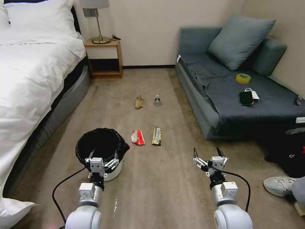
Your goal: Pick up the trash bin, then pick up the garbage on the floor and place it into the trash bin.
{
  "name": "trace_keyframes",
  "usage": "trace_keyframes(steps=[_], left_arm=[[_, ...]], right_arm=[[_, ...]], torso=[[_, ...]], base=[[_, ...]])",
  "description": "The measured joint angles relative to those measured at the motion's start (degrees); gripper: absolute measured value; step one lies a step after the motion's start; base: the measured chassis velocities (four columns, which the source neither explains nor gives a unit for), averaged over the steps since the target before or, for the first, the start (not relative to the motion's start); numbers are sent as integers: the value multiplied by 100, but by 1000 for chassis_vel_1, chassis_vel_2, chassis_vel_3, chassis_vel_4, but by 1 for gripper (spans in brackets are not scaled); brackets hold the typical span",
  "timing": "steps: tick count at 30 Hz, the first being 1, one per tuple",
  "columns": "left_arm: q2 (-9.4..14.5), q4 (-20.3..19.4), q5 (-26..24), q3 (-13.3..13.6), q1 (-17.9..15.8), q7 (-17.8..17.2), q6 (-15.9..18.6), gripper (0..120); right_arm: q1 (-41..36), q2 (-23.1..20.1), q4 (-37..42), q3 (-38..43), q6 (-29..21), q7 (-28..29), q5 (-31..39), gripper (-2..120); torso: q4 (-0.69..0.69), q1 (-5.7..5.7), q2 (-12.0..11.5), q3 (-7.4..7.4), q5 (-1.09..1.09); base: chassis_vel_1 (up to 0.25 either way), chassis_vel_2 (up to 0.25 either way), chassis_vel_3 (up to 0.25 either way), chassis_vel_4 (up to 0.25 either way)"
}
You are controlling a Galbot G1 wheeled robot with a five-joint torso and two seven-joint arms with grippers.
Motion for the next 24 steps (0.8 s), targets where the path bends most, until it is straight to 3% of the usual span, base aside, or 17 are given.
trace_keyframes(steps=[24], left_arm=[[3, 2, 1, -1, 3, 1, -1, 100]], right_arm=[[0, -1, -1, -6, 1, -2, 2, 100]], torso=[[0, 0, 0, 0, 0]], base=[[0, 0, 0, 0]])
